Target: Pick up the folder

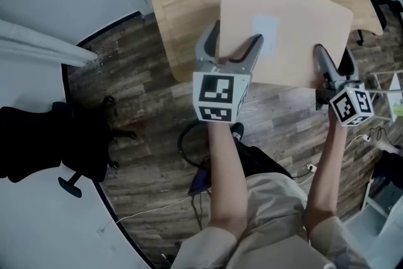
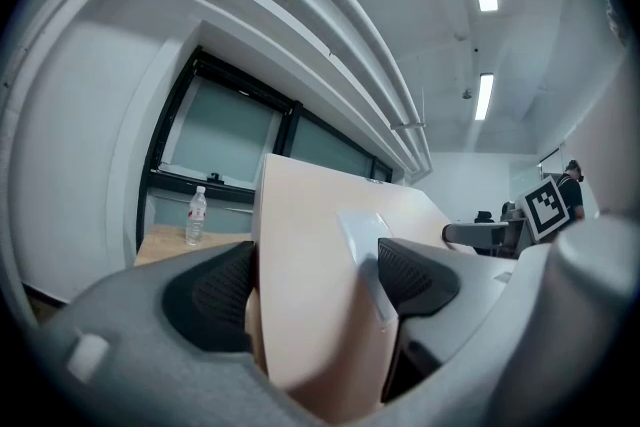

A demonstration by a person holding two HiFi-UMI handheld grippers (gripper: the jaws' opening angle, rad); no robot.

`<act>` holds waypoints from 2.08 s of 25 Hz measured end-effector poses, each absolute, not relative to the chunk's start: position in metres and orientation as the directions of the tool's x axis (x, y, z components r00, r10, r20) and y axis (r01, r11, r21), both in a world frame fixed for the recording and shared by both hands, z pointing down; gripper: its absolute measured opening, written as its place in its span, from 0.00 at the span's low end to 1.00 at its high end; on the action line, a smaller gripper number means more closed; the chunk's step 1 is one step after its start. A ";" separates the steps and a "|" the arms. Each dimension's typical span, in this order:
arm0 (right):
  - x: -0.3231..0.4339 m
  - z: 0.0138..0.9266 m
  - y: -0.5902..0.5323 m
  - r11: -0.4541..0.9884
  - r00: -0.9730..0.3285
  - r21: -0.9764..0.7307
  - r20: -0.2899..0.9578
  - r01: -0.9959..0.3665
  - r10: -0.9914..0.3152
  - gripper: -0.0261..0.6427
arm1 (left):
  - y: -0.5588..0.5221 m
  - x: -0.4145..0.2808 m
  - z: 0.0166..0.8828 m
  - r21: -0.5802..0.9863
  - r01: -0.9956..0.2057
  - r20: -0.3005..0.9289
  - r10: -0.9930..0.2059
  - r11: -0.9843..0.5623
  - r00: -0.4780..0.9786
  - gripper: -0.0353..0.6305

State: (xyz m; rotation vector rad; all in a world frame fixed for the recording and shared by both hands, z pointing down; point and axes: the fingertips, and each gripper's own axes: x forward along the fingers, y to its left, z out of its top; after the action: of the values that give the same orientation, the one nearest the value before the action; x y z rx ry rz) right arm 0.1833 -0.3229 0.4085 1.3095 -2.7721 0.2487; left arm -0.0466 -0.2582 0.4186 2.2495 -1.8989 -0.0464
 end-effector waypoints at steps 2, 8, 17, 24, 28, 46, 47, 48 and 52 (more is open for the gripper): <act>0.193 0.408 -0.321 0.610 -0.621 -0.117 0.129 -0.784 -0.773 0.66 | -0.259 -0.037 0.419 0.169 -0.971 0.097 -0.978 -0.168 0.186 0.63; 0.225 0.407 -0.319 0.595 -0.599 -0.079 0.138 -0.800 -0.788 0.66 | -0.262 -0.006 0.421 0.162 -0.969 0.076 -0.977 -0.185 0.199 0.63; 0.257 0.411 -0.293 0.581 -0.583 -0.059 0.139 -0.812 -0.800 0.66 | -0.242 0.026 0.428 0.172 -0.963 0.055 -0.974 -0.208 0.220 0.63; 0.258 0.405 -0.273 0.585 -0.584 -0.034 0.136 -0.810 -0.801 0.66 | -0.222 0.030 0.426 0.171 -0.963 0.047 -0.975 -0.207 0.218 0.63; 0.255 0.401 -0.269 0.592 -0.592 -0.037 0.123 -0.805 -0.797 0.66 | -0.214 0.024 0.418 0.164 -0.967 0.034 -0.979 -0.194 0.202 0.63; 0.229 0.381 -0.258 0.616 -0.617 -0.040 0.087 -0.787 -0.782 0.66 | -0.195 -0.001 0.392 0.127 -0.979 0.017 -0.987 -0.158 0.162 0.63; 0.226 0.378 -0.257 0.618 -0.619 -0.038 0.085 -0.785 -0.781 0.66 | -0.194 -0.001 0.391 0.124 -0.980 0.016 -0.987 -0.157 0.161 0.63; 0.222 0.375 -0.255 0.622 -0.622 -0.034 0.084 -0.782 -0.778 0.66 | -0.193 -0.002 0.390 0.124 -0.980 0.015 -0.987 -0.157 0.160 0.63; 0.226 0.375 -0.253 0.617 -0.617 -0.025 0.086 -0.786 -0.782 0.66 | -0.190 -0.003 0.389 0.134 -0.978 0.009 -0.987 -0.157 0.160 0.63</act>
State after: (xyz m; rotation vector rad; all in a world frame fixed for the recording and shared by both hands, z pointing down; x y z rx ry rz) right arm 0.2261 -0.2531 0.3749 1.3428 -2.7649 0.0924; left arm -0.0030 -0.1900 0.3886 2.3076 -1.9653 -0.1211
